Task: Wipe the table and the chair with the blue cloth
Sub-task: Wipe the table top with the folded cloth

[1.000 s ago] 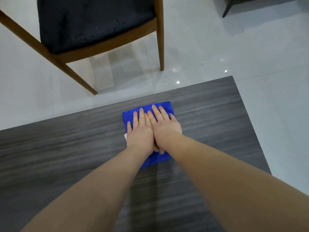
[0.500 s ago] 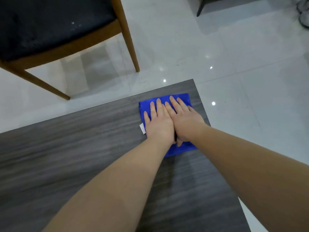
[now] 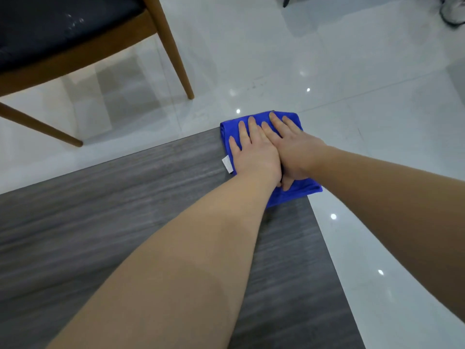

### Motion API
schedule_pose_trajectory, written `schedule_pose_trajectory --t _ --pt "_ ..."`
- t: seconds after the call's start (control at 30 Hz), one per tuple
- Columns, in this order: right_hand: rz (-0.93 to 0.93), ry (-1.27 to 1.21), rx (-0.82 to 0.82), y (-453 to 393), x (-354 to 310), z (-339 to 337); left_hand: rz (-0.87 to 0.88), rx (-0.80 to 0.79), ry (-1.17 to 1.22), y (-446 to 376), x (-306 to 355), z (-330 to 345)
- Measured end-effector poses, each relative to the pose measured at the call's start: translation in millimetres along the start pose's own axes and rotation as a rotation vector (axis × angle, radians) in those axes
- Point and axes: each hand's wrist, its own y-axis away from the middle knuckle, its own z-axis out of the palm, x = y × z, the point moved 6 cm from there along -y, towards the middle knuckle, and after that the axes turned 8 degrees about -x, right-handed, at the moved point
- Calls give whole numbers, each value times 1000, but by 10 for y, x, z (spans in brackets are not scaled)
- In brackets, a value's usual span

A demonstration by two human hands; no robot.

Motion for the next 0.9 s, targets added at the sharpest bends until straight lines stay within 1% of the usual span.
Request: schedule_pose_trajectory --t 0.23,0.33,0.4,0.53,0.63,0.9 --pt "45 28 -19 -132 -21 -128 50 37 16 -139 -71 -73" --pt "59 124 -2 -214 -133 -104 89 71 -9 -160 -211 -73" --pt "64 129 -4 -304 -244 -106 98 78 -22 -158 -353 -94" --pt "37 153 40 -449 -566 -155 84 75 -33 -96 -693 -94" --pt "52 97 20 -318 -893 -202 71 64 -46 -34 -997 -69" --pt "33 71 27 -234 -1744 -290 55 40 -46 180 -1799 12"
